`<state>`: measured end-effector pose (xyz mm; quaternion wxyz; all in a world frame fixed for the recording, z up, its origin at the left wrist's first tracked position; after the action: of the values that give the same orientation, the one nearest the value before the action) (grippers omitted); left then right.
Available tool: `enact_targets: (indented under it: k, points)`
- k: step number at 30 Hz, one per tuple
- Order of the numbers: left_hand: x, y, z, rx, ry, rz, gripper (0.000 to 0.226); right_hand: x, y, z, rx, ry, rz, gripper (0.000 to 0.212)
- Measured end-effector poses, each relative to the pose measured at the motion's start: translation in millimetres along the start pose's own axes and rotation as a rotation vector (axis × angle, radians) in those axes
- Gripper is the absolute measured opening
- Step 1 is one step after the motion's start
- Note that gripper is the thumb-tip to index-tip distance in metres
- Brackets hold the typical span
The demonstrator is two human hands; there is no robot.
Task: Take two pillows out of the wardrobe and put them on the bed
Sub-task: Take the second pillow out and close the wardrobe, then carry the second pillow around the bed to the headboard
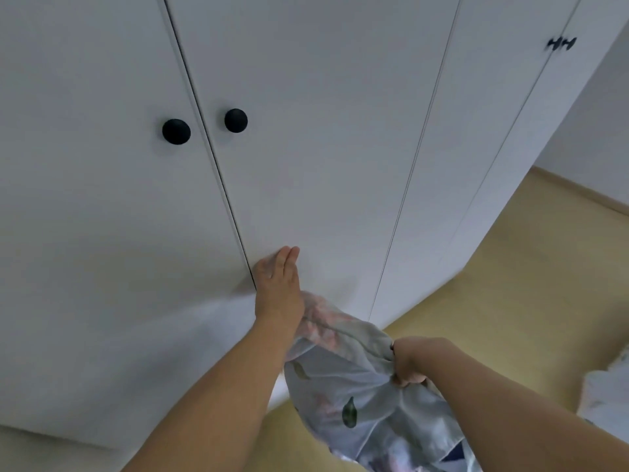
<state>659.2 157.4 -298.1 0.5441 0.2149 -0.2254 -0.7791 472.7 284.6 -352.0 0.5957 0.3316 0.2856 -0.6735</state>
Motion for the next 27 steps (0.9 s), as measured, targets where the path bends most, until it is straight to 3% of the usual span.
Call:
enact_targets:
  k: [5,7,10,14,19,21,25,27]
  points:
    - [2.8,-9.1,2.0,-0.138,0.024,-0.057,0.071,4.3,2.9,17.1,0.015,-0.033,-0.035,0.042]
    - [2.7,-23.6,13.3,-0.269,0.001,-0.169,0.076,6.7,0.6,21.6,0.042,-0.065,-0.048,0.038]
    - [3.8,-54.4,33.7,-0.443,-0.125,-0.477,0.06,11.8,-10.7,21.2,0.117,-0.071,-0.075,0.037]
    - [1.2,-123.5,58.8,-0.391,-0.201,-0.835,0.069,16.5,-58.4,16.8,0.228,-0.082,-0.141,0.035]
    - [22.0,-228.4,96.5,-0.191,-0.235,-0.945,0.094,19.9,-154.1,7.6,0.397,-0.125,-0.222,0.034]
    - [40.3,-264.4,123.5,-0.149,-0.259,-0.936,0.081,21.0,-192.5,6.7,0.451,-0.14,-0.251,0.033]
    - [62.6,-345.6,198.6,-0.111,-0.242,-1.035,0.024,14.6,-287.4,-0.1,0.573,-0.2,-0.337,0.03]
    - [67.4,-379.8,229.8,-0.057,-0.223,-1.122,0.015,6.6,-327.6,-7.5,0.625,-0.204,-0.393,0.026]
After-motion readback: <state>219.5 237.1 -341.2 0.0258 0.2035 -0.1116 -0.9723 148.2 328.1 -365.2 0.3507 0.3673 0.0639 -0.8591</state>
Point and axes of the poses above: each hand's wrist, its own x-axis towards the middle knuckle, its own z-axis out of the back of the hand, y = z × x, the point moved 8 cm from there along x, towards the middle knuckle, and after that the axes turned 10 degrees about x, right-handed, at the moved point
